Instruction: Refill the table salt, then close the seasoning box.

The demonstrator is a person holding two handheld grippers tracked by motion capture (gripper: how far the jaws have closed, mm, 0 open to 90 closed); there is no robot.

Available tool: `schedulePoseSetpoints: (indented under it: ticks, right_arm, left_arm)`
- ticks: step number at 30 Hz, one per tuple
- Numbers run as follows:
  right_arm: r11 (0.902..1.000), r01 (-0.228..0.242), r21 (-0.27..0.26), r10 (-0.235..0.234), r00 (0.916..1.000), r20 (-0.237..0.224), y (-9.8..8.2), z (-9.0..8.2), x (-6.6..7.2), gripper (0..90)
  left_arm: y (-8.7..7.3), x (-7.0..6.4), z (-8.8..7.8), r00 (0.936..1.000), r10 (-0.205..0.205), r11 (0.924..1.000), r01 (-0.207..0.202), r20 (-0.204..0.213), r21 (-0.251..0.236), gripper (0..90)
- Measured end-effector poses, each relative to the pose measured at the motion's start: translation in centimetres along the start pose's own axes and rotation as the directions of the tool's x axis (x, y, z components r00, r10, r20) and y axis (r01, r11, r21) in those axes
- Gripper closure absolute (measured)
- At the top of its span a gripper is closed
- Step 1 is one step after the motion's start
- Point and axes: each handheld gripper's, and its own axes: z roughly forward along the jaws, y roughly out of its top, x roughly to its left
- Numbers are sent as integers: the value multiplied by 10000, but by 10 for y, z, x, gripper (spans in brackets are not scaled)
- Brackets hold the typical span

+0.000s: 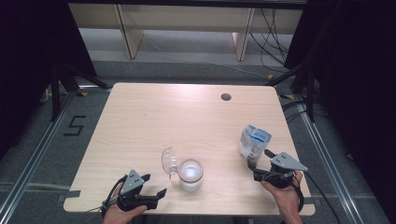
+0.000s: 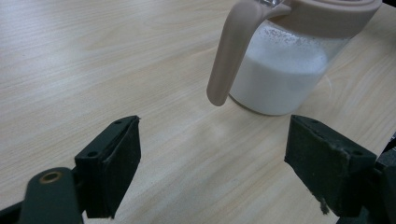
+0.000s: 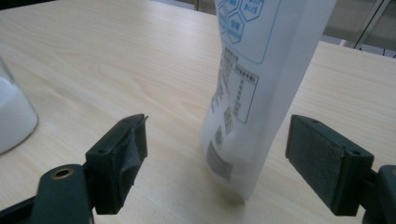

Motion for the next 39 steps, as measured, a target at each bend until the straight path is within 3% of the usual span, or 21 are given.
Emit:
schedulePoseSetpoints:
  ticks: [3,4,6,7,9,10,18,21,23,27,30,33,34,36,38,39]
  right_arm:
    - [10000,45,40,-45,10000,56,-3,-5,2,212]
    - [9998,-130,128,130,9999,-40,-5,-7,3,212]
    - [9998,-70,199,71,10000,-32,-9,-10,4,209]
    - [9995,-57,326,62,9999,-158,-10,-12,4,211]
    - [9988,-242,420,253,9994,-256,-14,-15,7,206]
    - [9988,-63,493,77,9996,-272,-15,-16,7,203]
    - [9972,-315,672,346,9983,-466,-22,-27,18,159]
    - [9980,-161,614,200,9977,-641,-23,-29,22,156]
    - [9976,-223,650,265,9976,-647,-23,-31,25,157]
    - [9964,-150,832,224,9958,-883,-25,-34,32,157]
    - [9966,3,828,85,9944,-1053,-26,-34,36,157]
    - [9933,-200,1141,310,9949,-958,-27,-39,42,157]
    - [9949,153,1000,-46,9943,-1068,-28,-37,41,157]
    - [9909,-270,1320,412,9935,-1062,-28,-41,46,158]
    - [9929,97,1187,60,9913,-1316,-29,-38,44,158]
    - [9931,203,1153,-46,9909,-1347,-29,-38,45,158]
  left_arm:
    - [1,0,-2,9999,-8,10000,8,-123,29,178]
    - [2,2,-2,9999,131,9999,-131,-92,7,178]
    - [2,2,-2,9998,-200,9997,199,-85,-133,179]
    - [2,3,-2,10000,-34,9999,33,-41,-118,179]
    - [2,3,-3,9995,-276,9995,274,-179,-137,178]
    - [2,4,-2,9992,-377,9990,374,-131,-239,178]
    - [3,7,-3,9996,-190,9996,185,-222,-215,179]
    - [2,6,-3,9989,-409,9989,403,-221,-254,179]
    - [3,7,-3,9996,-179,9996,175,-201,-207,179]
    - [2,6,-2,9988,-426,9989,421,-223,-208,179]
    - [3,7,-3,9992,-339,9993,335,-220,-178,179]
    - [4,6,-2,9986,-453,9987,447,-281,-240,179]
    - [4,7,-2,9986,-430,9989,424,-295,-211,179]
    - [4,7,-3,9990,-335,9993,330,-305,-169,179]
    - [5,7,-3,9981,-580,9979,573,-213,-313,181]
    - [6,9,-5,9988,-396,9988,388,-274,-283,185]
